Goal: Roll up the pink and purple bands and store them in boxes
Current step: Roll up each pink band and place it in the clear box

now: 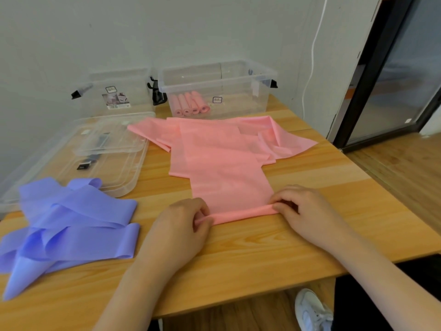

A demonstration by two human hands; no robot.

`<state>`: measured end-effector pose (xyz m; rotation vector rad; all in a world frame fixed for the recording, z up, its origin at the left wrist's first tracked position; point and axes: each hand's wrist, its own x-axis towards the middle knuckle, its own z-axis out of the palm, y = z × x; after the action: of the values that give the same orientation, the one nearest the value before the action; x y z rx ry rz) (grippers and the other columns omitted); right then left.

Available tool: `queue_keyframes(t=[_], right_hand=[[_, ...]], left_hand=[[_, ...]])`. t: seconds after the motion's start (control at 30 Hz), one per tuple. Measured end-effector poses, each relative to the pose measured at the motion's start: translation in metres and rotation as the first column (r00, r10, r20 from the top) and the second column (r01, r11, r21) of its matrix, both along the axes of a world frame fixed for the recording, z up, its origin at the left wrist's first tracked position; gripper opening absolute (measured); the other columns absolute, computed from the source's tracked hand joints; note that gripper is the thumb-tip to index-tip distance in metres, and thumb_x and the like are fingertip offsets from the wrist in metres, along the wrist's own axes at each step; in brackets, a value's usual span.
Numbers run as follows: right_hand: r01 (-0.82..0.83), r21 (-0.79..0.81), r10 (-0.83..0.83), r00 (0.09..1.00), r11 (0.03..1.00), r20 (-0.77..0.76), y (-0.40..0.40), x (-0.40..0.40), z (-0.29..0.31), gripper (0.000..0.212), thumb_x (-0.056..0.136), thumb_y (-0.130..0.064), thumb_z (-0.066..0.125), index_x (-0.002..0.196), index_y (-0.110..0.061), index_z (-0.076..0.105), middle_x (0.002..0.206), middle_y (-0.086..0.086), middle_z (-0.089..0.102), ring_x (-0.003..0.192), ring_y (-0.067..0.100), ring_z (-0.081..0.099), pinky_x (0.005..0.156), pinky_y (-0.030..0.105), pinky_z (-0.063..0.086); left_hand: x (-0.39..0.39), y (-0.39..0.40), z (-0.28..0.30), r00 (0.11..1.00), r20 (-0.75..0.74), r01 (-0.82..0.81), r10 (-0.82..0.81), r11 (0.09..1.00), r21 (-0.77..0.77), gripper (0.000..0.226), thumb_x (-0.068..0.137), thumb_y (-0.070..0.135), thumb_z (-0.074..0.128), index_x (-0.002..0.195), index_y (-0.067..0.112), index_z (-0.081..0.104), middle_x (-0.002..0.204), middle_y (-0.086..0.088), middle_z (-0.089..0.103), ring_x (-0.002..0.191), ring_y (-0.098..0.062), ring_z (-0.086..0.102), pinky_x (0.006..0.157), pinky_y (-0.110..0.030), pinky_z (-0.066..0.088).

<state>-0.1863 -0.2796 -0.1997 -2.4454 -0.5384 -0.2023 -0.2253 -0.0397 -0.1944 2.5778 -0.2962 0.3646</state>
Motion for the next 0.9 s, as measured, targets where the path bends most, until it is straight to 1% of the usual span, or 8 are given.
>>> queue_keyframes(t=[0.13, 0.23, 0.37, 0.47, 0.57, 0.63, 0.73, 0.9], right_hand=[[0.105, 0.028, -0.105, 0.994, 0.994, 0.017, 0.0041, -0.0015, -0.0004, 0.017, 0.08, -0.015, 0.067, 0.078, -0.025, 0.052, 0.073, -0.012, 0.053, 0.07, 0.001, 0.05, 0.062, 0.012, 0.038], [0.052, -0.005, -0.051, 0.997, 0.999, 0.062, 0.0039, -0.0007, 0.0011, 0.012, 0.077, -0.015, 0.071, 0.074, -0.021, 0.061, 0.08, -0.01, 0.054, 0.08, 0.007, 0.05, 0.073, 0.019, 0.04], [-0.053, -0.089, 0.059, 0.996, 0.995, 0.066, -0.0004, 0.0006, 0.0049, 0.008, 0.073, -0.021, 0.075, 0.078, -0.021, 0.069, 0.077, -0.023, 0.051, 0.081, -0.001, 0.045, 0.08, 0.026, 0.038], [-0.059, -0.075, 0.065, 0.995, 0.995, 0.077, 0.0, 0.0007, 0.0051, 0.005, 0.081, -0.014, 0.068, 0.083, -0.017, 0.071, 0.078, -0.027, 0.051, 0.082, 0.003, 0.048, 0.079, 0.017, 0.036], [-0.031, -0.048, 0.034, 0.997, 0.998, 0.063, 0.0026, 0.0003, 0.0035, 0.007, 0.084, -0.014, 0.064, 0.086, -0.019, 0.069, 0.079, -0.02, 0.055, 0.083, 0.005, 0.05, 0.076, 0.01, 0.036], [0.018, -0.024, -0.017, 0.998, 1.0, 0.055, 0.005, -0.0011, 0.0038, 0.005, 0.082, -0.017, 0.066, 0.082, -0.022, 0.064, 0.078, -0.015, 0.055, 0.079, 0.003, 0.05, 0.073, 0.015, 0.039], [0.026, -0.045, -0.022, 0.995, 0.999, 0.092, 0.0061, -0.0002, 0.0036, 0.009, 0.077, -0.017, 0.071, 0.075, -0.019, 0.062, 0.078, -0.008, 0.055, 0.081, 0.01, 0.049, 0.076, 0.027, 0.041], [-0.054, -0.078, 0.059, 0.997, 0.995, 0.053, -0.001, 0.0023, 0.0055, 0.009, 0.074, -0.018, 0.074, 0.081, -0.021, 0.069, 0.08, -0.023, 0.054, 0.085, 0.005, 0.05, 0.081, 0.024, 0.039]], left_hand=[[-0.0017, -0.0027, -0.0001, 0.998, 0.044, -0.048, 0.045, 0.996, 0.07, 0.012, 0.08, 0.026, 0.064, 0.089, 0.024, 0.056, 0.074, 0.01, 0.047, 0.071, -0.013, 0.046, 0.062, -0.03, 0.042], [-0.0004, -0.0001, -0.0009, 0.996, 0.081, 0.025, -0.036, 0.99, 0.136, 0.021, 0.077, 0.036, 0.054, 0.082, 0.022, 0.068, 0.083, 0.005, 0.056, 0.074, -0.017, 0.052, 0.061, -0.033, 0.046], [0.0011, 0.0027, -0.0008, 0.999, 0.007, 0.052, -0.052, 0.996, 0.067, 0.028, 0.073, 0.039, 0.058, 0.085, 0.019, 0.072, 0.082, 0.005, 0.065, 0.077, -0.014, 0.058, 0.068, -0.028, 0.046], [0.0014, 0.001, -0.0008, 0.999, 0.033, 0.0, 0.0, 1.0, 0.026, 0.021, 0.079, 0.03, 0.055, 0.082, 0.015, 0.071, 0.077, 0.002, 0.067, 0.07, -0.015, 0.057, 0.065, -0.024, 0.04], [0.0012, 0.0, -0.0012, 0.999, 0.038, 0.005, -0.005, 1.0, -0.008, 0.007, 0.083, 0.016, 0.063, 0.089, 0.017, 0.066, 0.081, 0.004, 0.061, 0.064, -0.005, 0.047, 0.063, -0.022, 0.035], [0.0003, 0.0005, -0.0023, 0.999, 0.042, 0.005, -0.004, 1.0, -0.012, 0.012, 0.081, 0.014, 0.066, 0.092, 0.019, 0.062, 0.083, 0.008, 0.052, 0.061, -0.003, 0.044, 0.059, -0.023, 0.035], [0.0008, 0.0029, -0.0032, 0.998, 0.053, 0.016, -0.018, 0.999, 0.043, 0.009, 0.077, 0.014, 0.071, 0.083, 0.019, 0.067, 0.083, 0.006, 0.055, 0.064, -0.008, 0.045, 0.056, -0.016, 0.034], [0.0013, 0.0055, -0.0003, 0.999, 0.017, 0.042, -0.043, 0.999, 0.024, 0.009, 0.078, 0.021, 0.071, 0.086, 0.017, 0.072, 0.084, 0.004, 0.063, 0.074, -0.01, 0.051, 0.065, -0.011, 0.034]])
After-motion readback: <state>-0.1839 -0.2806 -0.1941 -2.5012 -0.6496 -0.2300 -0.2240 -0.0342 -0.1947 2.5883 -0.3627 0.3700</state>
